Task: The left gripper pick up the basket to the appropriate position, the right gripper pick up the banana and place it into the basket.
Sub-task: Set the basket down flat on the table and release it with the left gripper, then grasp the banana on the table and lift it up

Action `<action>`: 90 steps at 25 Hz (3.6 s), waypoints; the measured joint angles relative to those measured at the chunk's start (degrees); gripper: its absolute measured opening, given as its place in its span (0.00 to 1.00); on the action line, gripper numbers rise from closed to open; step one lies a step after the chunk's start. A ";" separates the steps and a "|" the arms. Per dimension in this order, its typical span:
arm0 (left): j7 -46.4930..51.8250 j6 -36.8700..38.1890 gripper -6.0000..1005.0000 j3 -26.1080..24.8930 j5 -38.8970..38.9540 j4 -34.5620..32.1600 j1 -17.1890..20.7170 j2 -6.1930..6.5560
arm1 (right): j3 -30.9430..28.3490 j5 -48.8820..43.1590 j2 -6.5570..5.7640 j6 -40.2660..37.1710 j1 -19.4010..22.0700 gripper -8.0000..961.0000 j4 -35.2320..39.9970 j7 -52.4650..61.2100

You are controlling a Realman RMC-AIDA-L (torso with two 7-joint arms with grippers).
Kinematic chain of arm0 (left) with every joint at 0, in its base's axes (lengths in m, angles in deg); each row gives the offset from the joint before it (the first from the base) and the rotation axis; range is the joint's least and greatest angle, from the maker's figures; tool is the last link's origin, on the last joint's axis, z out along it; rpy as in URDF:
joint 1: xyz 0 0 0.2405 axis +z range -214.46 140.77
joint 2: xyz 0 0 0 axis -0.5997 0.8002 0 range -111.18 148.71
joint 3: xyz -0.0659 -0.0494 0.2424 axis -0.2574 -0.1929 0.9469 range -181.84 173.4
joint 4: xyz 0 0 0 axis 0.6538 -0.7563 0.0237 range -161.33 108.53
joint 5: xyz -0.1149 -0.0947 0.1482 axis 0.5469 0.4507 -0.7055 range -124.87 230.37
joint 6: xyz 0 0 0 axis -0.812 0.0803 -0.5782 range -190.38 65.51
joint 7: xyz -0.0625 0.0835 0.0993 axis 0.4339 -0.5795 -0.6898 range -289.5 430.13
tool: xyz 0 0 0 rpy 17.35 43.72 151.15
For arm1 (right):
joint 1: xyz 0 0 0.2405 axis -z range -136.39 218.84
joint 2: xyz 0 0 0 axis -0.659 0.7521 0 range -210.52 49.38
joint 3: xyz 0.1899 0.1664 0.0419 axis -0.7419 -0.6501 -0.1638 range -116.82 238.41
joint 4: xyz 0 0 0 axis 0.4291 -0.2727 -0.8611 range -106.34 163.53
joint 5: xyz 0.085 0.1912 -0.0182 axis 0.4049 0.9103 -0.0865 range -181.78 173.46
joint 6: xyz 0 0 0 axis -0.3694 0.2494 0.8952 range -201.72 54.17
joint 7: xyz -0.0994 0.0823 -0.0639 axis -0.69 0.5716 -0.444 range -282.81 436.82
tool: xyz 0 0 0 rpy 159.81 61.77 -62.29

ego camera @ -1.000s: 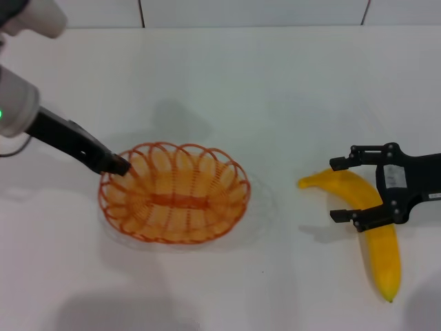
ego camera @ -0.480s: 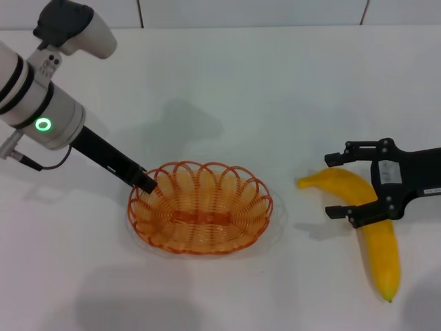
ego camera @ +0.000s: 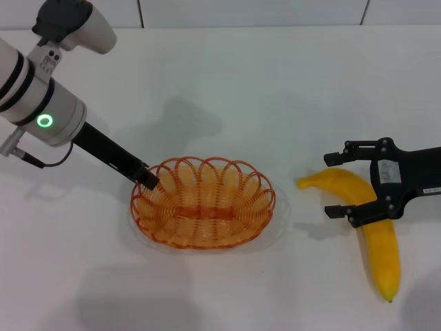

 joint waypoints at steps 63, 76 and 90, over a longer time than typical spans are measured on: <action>-66.29 6.78 0.79 -10.97 39.10 1.11 35.60 0.20 | -2.53 4.89 -1.77 -3.49 5.93 0.93 6.63 8.11; -66.41 6.70 0.79 -13.40 39.40 1.40 34.14 0.22 | 4.68 -8.72 2.28 -5.85 5.00 0.92 43.27 49.75; -68.27 6.68 0.79 -16.26 39.81 4.37 33.42 0.25 | 24.25 -4.11 2.63 -0.04 8.06 0.92 38.60 56.72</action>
